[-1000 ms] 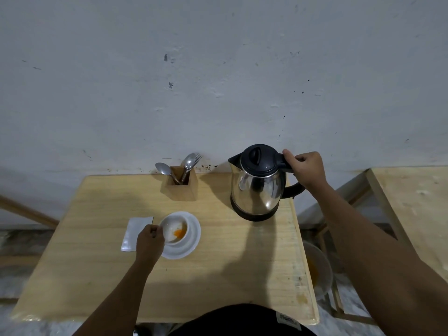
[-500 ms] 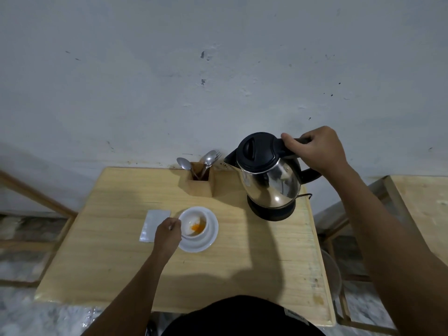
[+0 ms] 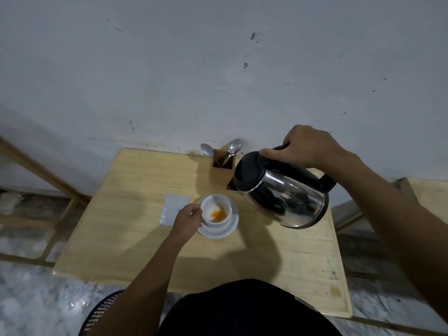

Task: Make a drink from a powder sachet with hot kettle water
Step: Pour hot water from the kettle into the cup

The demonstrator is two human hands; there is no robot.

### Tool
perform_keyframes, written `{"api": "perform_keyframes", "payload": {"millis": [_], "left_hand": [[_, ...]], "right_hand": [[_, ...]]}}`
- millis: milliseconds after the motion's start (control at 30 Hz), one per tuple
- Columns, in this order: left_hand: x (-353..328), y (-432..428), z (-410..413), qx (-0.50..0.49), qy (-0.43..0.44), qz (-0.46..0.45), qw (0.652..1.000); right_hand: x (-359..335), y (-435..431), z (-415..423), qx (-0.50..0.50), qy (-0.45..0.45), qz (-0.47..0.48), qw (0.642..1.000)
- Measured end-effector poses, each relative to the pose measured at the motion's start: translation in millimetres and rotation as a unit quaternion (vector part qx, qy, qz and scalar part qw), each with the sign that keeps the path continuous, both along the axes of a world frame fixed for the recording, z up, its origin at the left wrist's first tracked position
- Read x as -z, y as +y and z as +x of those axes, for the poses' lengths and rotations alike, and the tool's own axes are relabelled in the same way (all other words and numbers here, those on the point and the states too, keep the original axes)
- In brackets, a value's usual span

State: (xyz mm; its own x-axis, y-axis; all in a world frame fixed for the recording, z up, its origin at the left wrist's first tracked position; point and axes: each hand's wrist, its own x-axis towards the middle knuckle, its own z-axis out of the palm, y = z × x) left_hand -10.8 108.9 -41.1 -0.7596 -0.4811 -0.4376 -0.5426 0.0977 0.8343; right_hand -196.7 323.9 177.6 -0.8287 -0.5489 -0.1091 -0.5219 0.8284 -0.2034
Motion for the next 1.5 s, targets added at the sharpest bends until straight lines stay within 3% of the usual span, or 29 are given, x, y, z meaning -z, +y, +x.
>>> {"api": "perform_keyframes", "payload": {"millis": [233,567,1500], "left_hand": [[-1,-6,-2,0.035,0.011,-0.001,0.999],[1,-11,-3,0.044,0.004,0.000,0.999],[0,-7,-3,0.027,-0.011,-0.011,1.000]], "right_hand": [[5,-34,12,-0.070,-0.037,0.093,0.993],[5,-74,33,-0.131,-0.014,0.184,0.974],[-17,-81,22,-0.133,0.014,0.228,0.965]]}}
